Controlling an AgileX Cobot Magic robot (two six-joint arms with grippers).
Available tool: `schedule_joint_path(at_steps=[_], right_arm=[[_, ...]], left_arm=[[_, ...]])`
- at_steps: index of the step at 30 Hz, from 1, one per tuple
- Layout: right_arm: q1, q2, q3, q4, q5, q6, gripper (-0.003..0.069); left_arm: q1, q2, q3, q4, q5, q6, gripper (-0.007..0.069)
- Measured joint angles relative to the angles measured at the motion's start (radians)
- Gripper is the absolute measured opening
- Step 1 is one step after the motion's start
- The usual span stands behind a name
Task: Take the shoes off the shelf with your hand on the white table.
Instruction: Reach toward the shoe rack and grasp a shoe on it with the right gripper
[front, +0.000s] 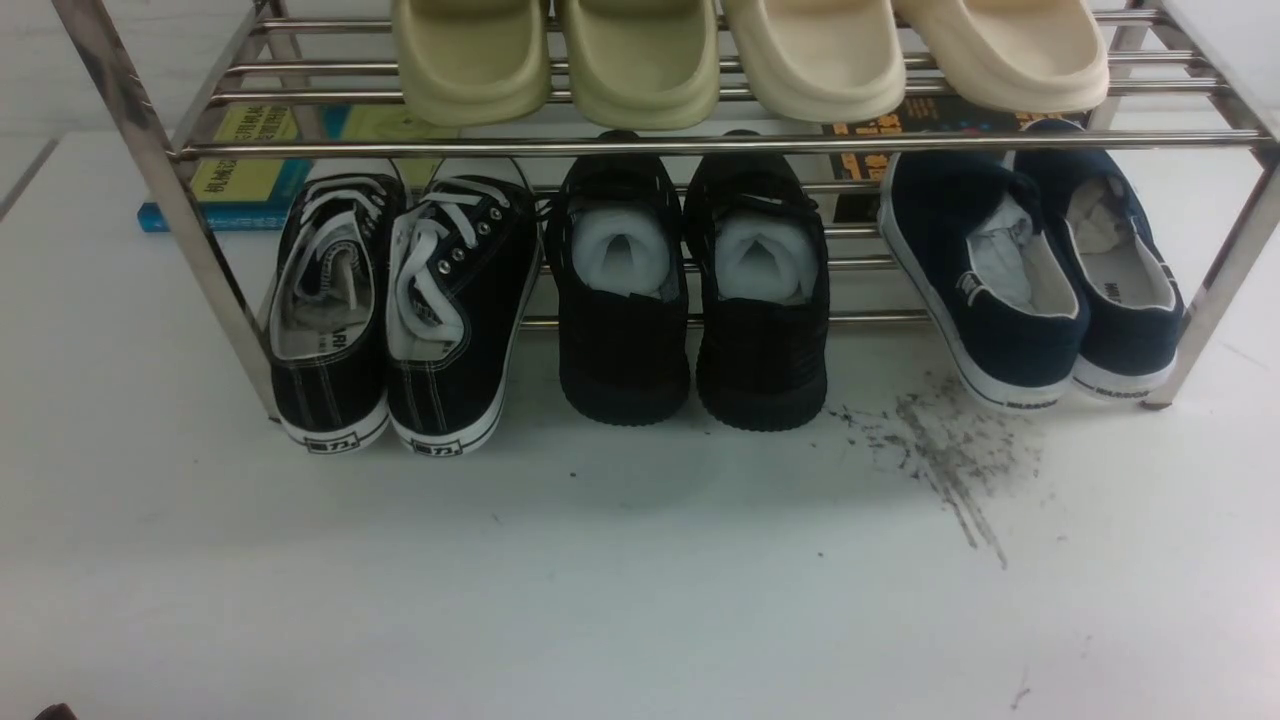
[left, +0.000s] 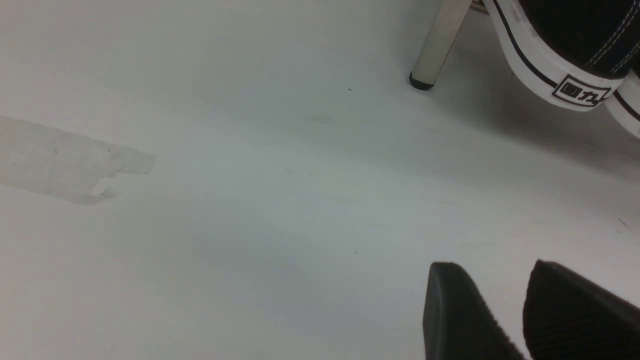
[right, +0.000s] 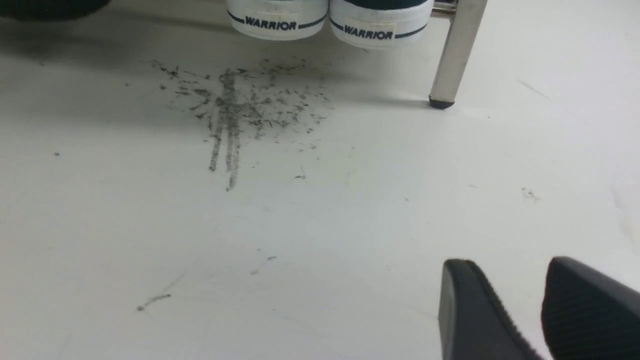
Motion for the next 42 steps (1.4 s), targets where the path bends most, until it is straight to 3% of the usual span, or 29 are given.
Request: schedule_joint_path(at_steps=[16, 19, 20, 21, 24, 27, 37, 42], right_arm=[[0.0, 0.0, 0.0, -0.009, 0.0, 0.005, 0.024], [0.0, 0.0, 0.0, 0.169, -0.017, 0.117, 0.024], [0.0, 0.0, 0.0, 0.169, -0.017, 0.128, 0.024], [0.0, 0.0, 0.002, 0.29, -0.026, 0.211, 0.024], [0.0, 0.0, 0.008, 0.477, -0.041, 0.328, 0.024], [0.0, 0.0, 0.01, 0.587, -0.041, 0.375, 0.024], [0.0, 0.0, 0.01, 0.648, -0.058, 0.389, 0.024], [0.0, 0.0, 0.0, 0.65, 0.004, 0.328, 0.0232]], left_arm=[[0.0, 0.0, 0.0, 0.0, 0.0, 0.0, 0.0239], [0.0, 0.0, 0.0, 0.0, 0.0, 0.0, 0.0239], [0.0, 0.0, 0.0, 0.0, 0.0, 0.0, 0.0239], [0.0, 0.0, 0.0, 0.0, 0.0, 0.0, 0.0239], [0.0, 0.0, 0.0, 0.0, 0.0, 0.0, 0.0239], [0.0, 0.0, 0.0, 0.0, 0.0, 0.0, 0.0239], [0.0, 0.0, 0.0, 0.0, 0.0, 0.0, 0.0239], [0.0, 0.0, 0.0, 0.0, 0.0, 0.0, 0.0239]])
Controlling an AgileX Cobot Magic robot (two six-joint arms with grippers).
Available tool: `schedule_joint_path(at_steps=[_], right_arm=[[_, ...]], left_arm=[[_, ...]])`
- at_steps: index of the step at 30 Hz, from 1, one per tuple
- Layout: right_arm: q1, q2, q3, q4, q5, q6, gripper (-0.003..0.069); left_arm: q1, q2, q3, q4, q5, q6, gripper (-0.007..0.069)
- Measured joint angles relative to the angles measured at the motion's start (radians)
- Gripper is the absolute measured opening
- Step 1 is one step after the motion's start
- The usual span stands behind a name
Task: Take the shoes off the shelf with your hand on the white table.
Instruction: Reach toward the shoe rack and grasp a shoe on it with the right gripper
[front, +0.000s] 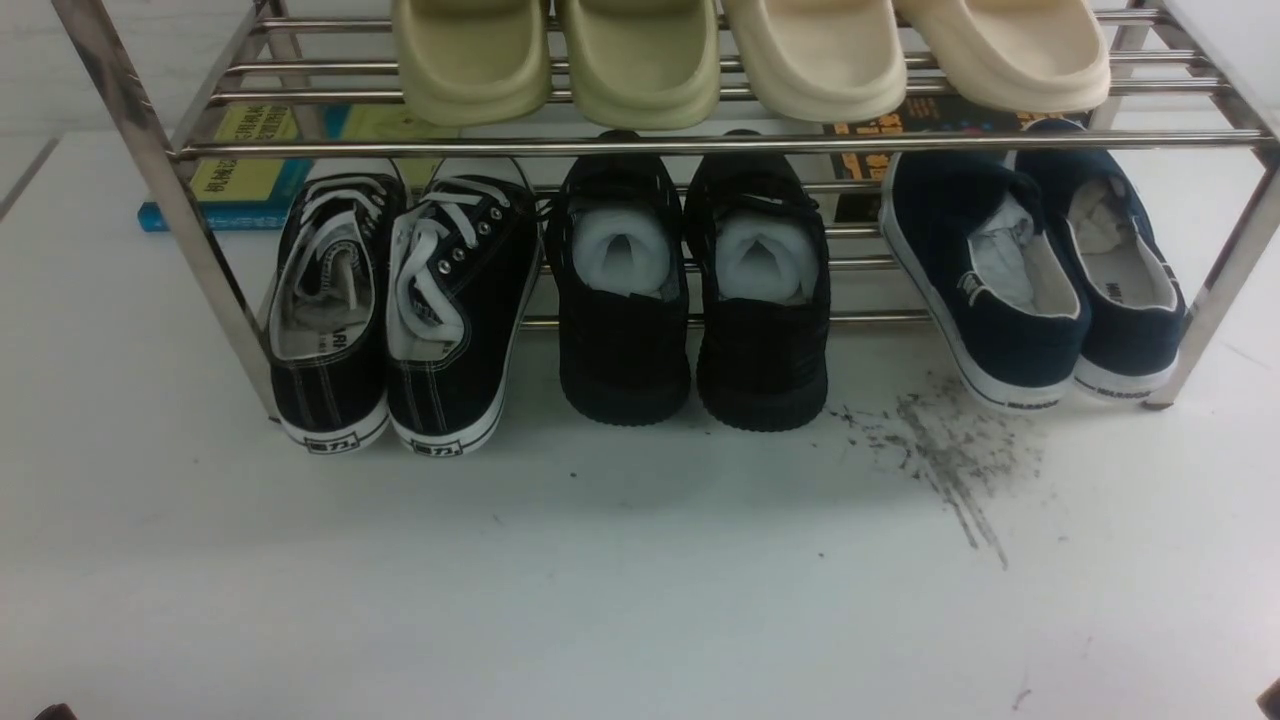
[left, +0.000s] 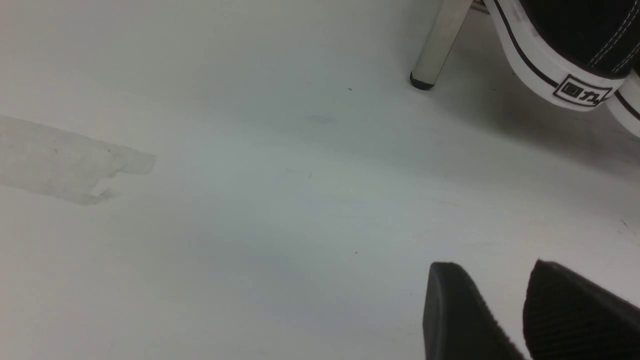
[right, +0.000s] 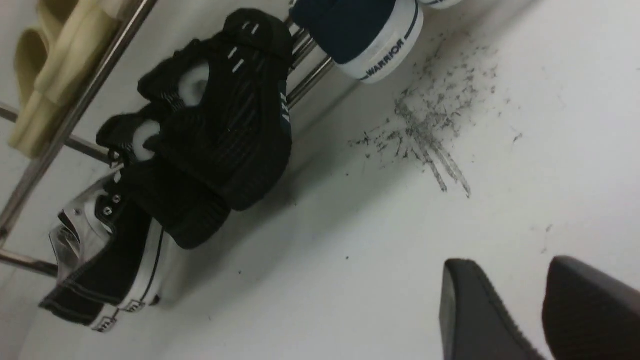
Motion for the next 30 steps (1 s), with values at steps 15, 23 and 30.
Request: schedule_joint_path(at_steps=[15, 23, 30], right_arm=[[0.0, 0.526, -0.623, -0.445, 0.463, -0.138, 0.0], [0.0, 0.988, -0.885, -0.192, 0.688, -0.363, 0.0004], [0.214, 1.322, -1.081, 0.128, 0.747, -0.588, 0.0008]], left_arm=[[0.0, 0.0, 0.0, 0.0, 0.0, 0.0, 0.0239], [0.0, 0.0, 0.0, 0.0, 0.0, 0.0, 0.0239], [0.0, 0.0, 0.0, 0.0, 0.0, 0.0, 0.0239]])
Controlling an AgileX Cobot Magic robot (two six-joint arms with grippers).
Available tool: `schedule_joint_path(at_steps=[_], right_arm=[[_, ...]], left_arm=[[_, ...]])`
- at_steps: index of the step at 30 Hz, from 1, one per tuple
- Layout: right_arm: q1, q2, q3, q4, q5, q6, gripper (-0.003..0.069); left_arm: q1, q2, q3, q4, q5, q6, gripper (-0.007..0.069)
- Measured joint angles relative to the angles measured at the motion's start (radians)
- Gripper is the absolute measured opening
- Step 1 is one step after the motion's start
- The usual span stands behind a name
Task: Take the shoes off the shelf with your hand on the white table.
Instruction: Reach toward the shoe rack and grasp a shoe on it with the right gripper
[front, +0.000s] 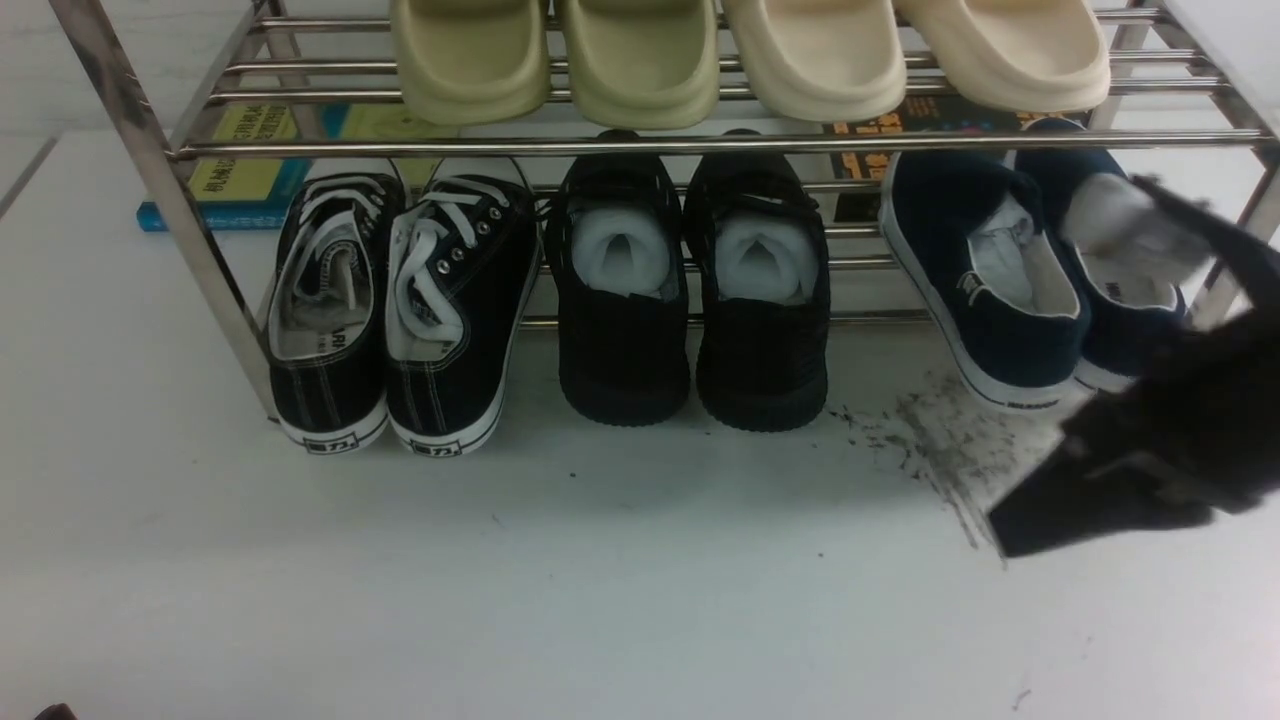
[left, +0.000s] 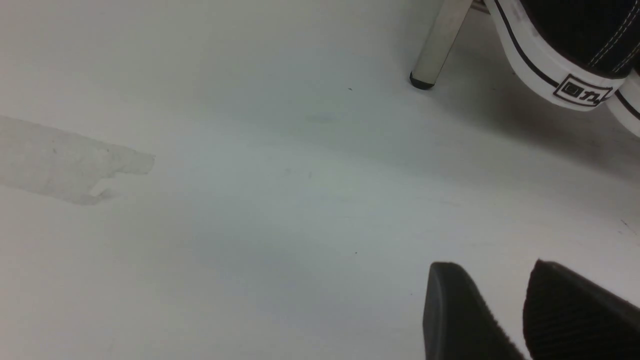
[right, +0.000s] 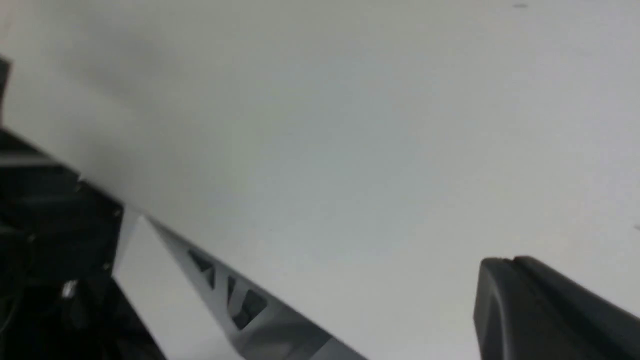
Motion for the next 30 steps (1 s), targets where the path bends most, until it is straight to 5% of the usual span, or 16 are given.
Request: schedule_joint_path(at_steps=[4, 12, 21, 30], right_arm=[[0.241, 0.149, -0.23, -0.176, -0.005, 0.159, 0.0021], [0.463, 0.346, -0.552, -0.536, 0.001, 0.431, 0.012], [0.503, 0.525, -0.778, -0.716, 0.043, 0.534, 0.0317], [0.501, 0.56, -0.799, -0.947, -0.013, 0.675, 0.0363]], left_arm=[[0.0, 0.0, 0.0, 0.0, 0.0, 0.0, 0.0239], [0.0, 0.0, 0.0, 0.0, 0.0, 0.0, 0.0239], [0.0, -0.001, 0.0, 0.0, 0.0, -0.001, 0.0239], [0.0, -0.001, 0.0, 0.0, 0.0, -0.001, 0.0239]])
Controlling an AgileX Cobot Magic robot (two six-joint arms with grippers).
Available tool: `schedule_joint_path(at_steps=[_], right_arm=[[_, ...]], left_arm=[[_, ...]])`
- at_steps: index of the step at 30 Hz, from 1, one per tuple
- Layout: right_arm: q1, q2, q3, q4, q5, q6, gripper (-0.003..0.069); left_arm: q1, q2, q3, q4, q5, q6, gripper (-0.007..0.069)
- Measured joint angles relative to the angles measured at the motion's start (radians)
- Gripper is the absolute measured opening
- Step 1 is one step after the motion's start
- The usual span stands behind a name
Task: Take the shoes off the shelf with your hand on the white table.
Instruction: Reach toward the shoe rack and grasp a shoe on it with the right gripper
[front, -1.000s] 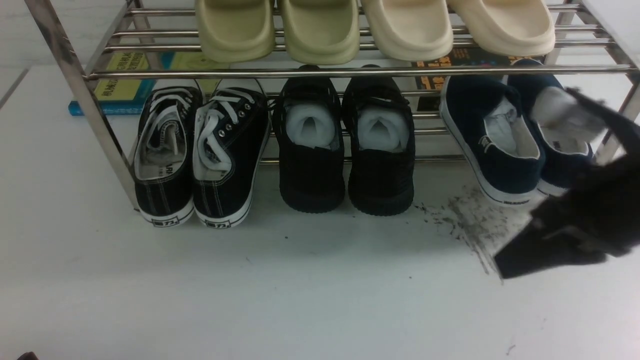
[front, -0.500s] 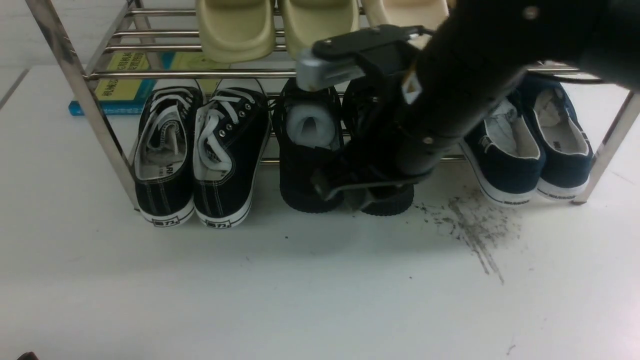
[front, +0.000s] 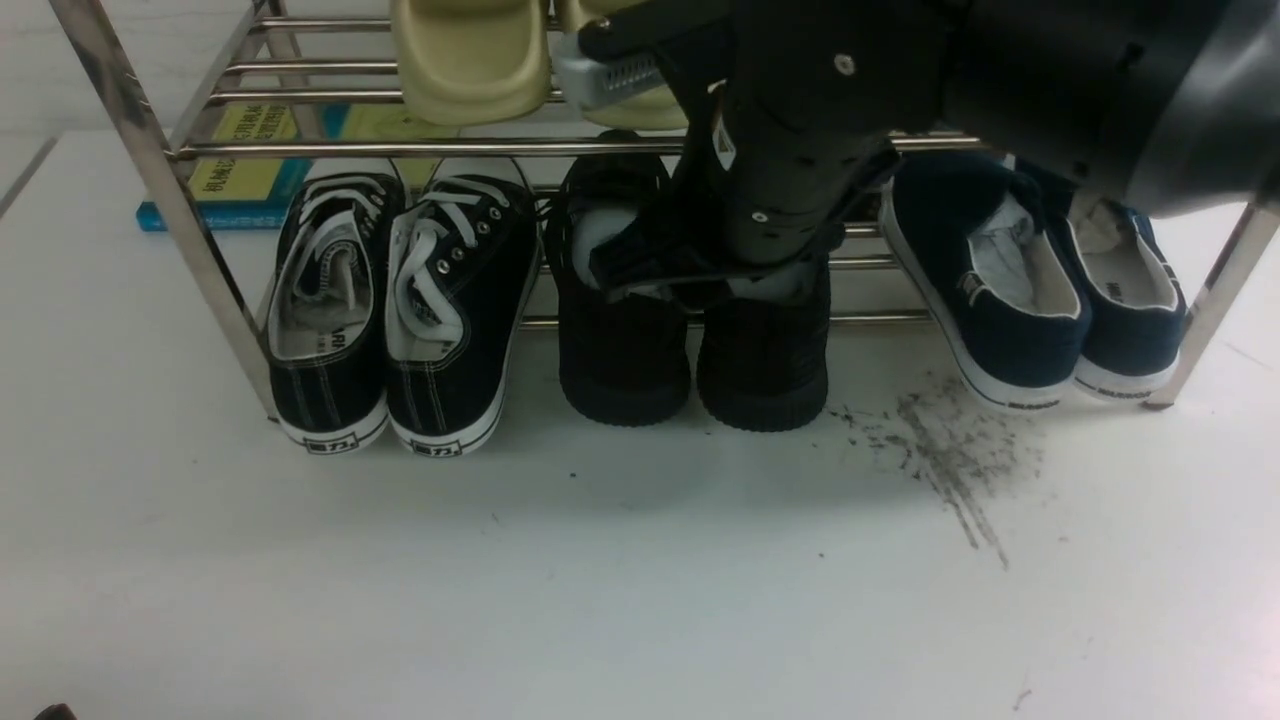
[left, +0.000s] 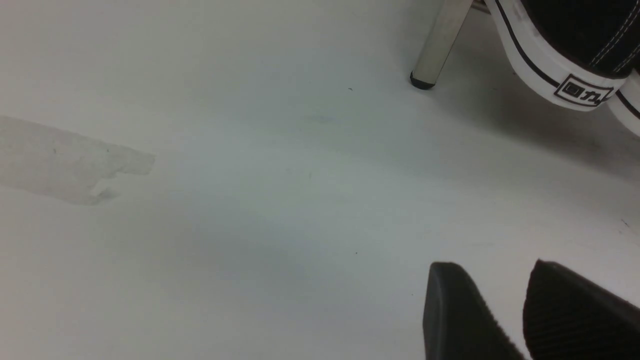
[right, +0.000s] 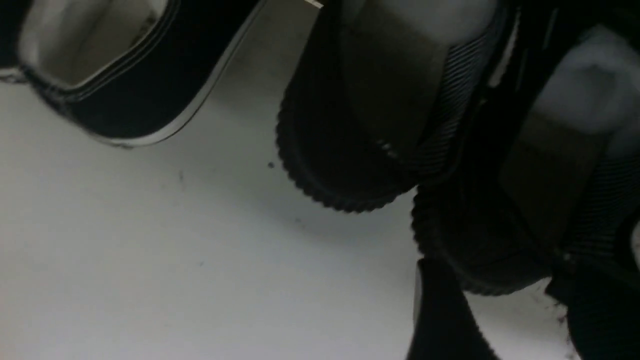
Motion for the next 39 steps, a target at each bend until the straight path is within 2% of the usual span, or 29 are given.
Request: schedule_joint_path(at_steps=[5, 10, 15, 34, 36, 39], right_arm=[[-0.045, 0.012, -0.004, -0.011, -0.019, 0.066, 0.0365], [-0.122, 0.047, -0.006, 0.093, -0.043, 0.072, 0.0365], [-0.164, 0.093, -0.006, 0.143, -0.1, 0.072, 0.0365], [-0.169, 0.203, -0.006, 0.14, -0.181, 0.072, 0.0363], [-0.169, 0.205, -0.006, 0.121, -0.182, 0.073, 0.0347], [-0.169, 0.205, -0.006, 0.111, -0.184, 0.076, 0.0254]], left_arm=[[0.0, 0.0, 0.0, 0.0, 0.0, 0.0, 0.0239], [0.0, 0.0, 0.0, 0.0, 0.0, 0.0, 0.0239], [0.0, 0.0, 0.0, 0.0, 0.0, 0.0, 0.0239], [0.0, 0.0, 0.0, 0.0, 0.0, 0.0, 0.0239], [0.0, 0.0, 0.0, 0.0, 0.0, 0.0, 0.0239], [0.0, 0.0, 0.0, 0.0, 0.0, 0.0, 0.0239]])
